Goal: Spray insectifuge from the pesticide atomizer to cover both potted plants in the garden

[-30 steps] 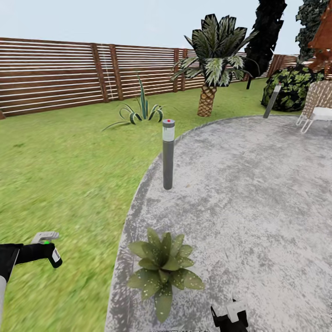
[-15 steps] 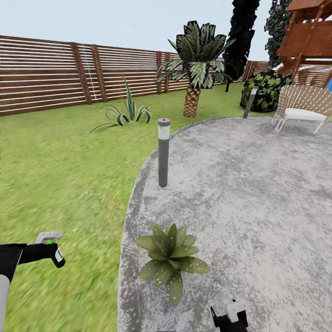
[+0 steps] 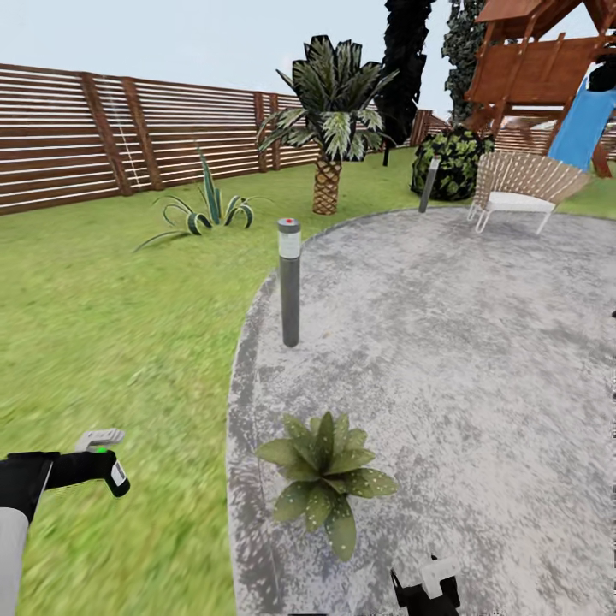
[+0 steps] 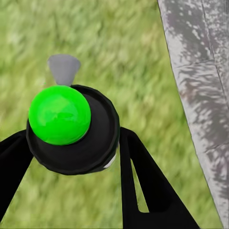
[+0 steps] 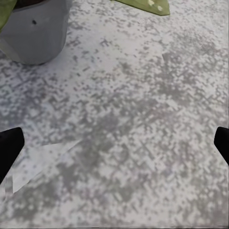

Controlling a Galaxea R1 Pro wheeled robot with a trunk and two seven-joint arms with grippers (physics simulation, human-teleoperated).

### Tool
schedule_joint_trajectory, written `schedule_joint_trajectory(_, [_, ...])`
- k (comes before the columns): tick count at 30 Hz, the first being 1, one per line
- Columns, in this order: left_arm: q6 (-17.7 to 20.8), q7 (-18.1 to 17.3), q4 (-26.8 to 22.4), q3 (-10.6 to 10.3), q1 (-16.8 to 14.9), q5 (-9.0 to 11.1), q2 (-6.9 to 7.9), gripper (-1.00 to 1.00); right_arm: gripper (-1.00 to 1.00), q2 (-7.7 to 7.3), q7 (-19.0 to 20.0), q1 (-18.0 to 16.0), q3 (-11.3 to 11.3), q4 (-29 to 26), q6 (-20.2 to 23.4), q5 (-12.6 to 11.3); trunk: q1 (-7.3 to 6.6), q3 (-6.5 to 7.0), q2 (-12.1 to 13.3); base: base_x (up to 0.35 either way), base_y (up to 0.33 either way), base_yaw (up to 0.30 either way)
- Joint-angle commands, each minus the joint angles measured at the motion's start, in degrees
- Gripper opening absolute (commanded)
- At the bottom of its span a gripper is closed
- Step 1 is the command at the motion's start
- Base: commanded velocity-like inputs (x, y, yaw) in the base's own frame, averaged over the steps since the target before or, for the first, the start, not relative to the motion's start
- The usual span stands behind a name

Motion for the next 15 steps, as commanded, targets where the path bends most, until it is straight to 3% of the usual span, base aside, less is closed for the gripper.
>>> schedule_joint_trajectory(1, [0.27, -0.4, -0.06, 0.35, -0.04, -0.27, -0.04, -1.0, 1.0, 0.0, -0.21, -0.05, -0.37, 0.08, -0.2, 0.6, -0.01, -0.07, -0.02, 0.0, 0.3, -0.283])
schedule_joint_trajectory(8, [0.27, -0.5, -0.06, 0.35, -0.04, -0.27, -0.12, -1.0, 1.0, 0.03, -0.21, -0.05, -0.38, 0.08, -0.21, 0.6, -0.01, -0.22, -0.02, 0.0, 0.293, -0.285])
schedule_joint_trajectory(12, [0.3, -0.76, -0.43, 0.32, -0.04, -0.22, -0.42, -1.0, 1.0, -0.03, -0.21, -0.05, -0.44, 0.03, -0.2, 0.6, -0.01, -0.3, -0.02, 0.0, 0.067, -0.286])
schedule_joint_trajectory(13, [0.42, -0.84, -0.65, -0.22, -0.08, -0.31, -1.22, -1.0, 1.0, -0.05, -0.21, -0.05, -0.45, 0.01, -0.2, 0.6, -0.01, -0.32, -0.02, 0.0, 0.01, -0.286])
schedule_joint_trajectory(15, [0.83, -0.83, -0.96, -3.53, -0.37, -1.04, -2.71, -1.0, 1.0, -0.05, -0.21, -0.05, -0.45, 0.0, -0.21, 0.6, -0.01, -0.36, -0.02, 0.0, 0.004, -0.286])
